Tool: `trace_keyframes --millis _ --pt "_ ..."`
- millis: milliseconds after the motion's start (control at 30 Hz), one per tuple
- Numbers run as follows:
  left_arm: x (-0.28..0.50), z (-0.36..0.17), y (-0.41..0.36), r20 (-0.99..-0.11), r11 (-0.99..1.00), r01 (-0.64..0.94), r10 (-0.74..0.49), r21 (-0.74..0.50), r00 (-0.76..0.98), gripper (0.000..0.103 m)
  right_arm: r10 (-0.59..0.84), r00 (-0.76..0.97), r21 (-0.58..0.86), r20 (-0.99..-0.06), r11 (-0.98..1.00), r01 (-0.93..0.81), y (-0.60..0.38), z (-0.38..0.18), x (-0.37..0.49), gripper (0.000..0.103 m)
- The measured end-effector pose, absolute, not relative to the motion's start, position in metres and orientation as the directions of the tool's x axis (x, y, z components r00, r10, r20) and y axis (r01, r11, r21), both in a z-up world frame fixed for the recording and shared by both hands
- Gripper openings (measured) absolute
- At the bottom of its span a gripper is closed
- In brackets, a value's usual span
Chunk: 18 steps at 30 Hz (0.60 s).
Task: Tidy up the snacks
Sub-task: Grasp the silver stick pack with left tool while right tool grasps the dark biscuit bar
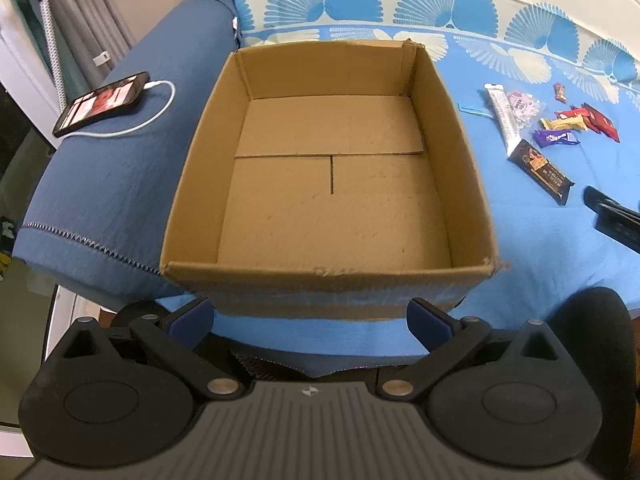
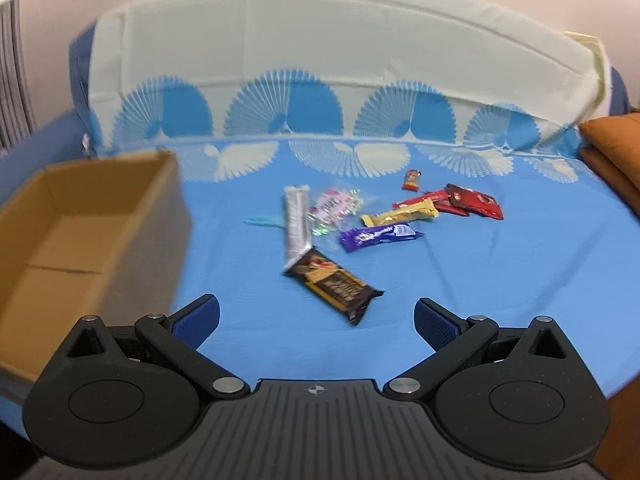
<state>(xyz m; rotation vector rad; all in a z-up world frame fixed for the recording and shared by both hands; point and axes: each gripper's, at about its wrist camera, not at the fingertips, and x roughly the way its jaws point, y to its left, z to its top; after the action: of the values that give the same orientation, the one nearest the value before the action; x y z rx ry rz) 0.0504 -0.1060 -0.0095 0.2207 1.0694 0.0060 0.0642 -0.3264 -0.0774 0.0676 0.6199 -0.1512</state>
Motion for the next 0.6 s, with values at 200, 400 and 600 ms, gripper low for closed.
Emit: trace_keyframes --millis 200,400,600 --pt "0.076 -0.004 -0.133 -0.874 0.971 0.103 0.143 0.214 0.464 0.103 -0.043 0.730 -0.033 -0.682 0.999 0.027 -0.354 -0.126 0.149 0.103" --pt "0.110 -0.004 -0.176 -0.883 0.964 0.149 0.131 0.219 0.450 0.103 -0.047 0.672 -0.094 -0.739 0.995 -0.033 -0.364 -0.165 0.220 0.103" --pt "0.164 -0.006 -0.238 -0.920 0.962 0.241 0.023 0.126 0.392 0.103 0.013 0.637 -0.026 -0.771 0.998 -0.051 -0.381 -0.176 0.224 0.059"
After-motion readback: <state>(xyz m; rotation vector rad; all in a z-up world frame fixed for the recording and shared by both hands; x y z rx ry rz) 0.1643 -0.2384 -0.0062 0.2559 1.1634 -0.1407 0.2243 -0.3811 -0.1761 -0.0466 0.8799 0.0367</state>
